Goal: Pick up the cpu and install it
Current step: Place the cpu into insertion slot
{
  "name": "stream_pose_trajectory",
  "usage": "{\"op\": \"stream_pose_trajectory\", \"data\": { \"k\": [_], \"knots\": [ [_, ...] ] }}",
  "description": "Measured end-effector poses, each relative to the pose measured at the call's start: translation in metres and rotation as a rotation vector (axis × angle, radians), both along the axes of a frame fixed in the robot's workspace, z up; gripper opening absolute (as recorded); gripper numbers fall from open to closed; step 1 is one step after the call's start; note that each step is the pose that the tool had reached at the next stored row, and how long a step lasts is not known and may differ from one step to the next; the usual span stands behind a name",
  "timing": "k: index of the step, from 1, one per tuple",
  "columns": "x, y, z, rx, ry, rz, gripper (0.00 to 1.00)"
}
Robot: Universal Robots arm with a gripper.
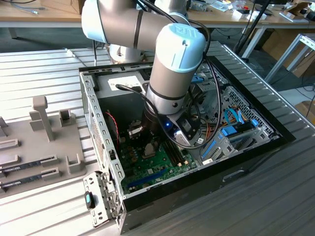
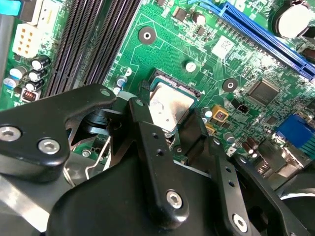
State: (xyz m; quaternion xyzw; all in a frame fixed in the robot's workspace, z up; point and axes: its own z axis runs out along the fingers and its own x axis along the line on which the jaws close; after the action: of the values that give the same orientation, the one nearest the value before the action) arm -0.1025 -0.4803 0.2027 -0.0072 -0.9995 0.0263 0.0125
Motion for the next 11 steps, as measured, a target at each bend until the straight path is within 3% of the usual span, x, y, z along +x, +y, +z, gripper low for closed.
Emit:
{"op": "stream_pose_trajectory", "data": {
  "k": [11],
  "knots": [
    [-0.0019,-0.0001,-0.0050,-0.0016,0.0001,0.000,0.47]
  ]
}}
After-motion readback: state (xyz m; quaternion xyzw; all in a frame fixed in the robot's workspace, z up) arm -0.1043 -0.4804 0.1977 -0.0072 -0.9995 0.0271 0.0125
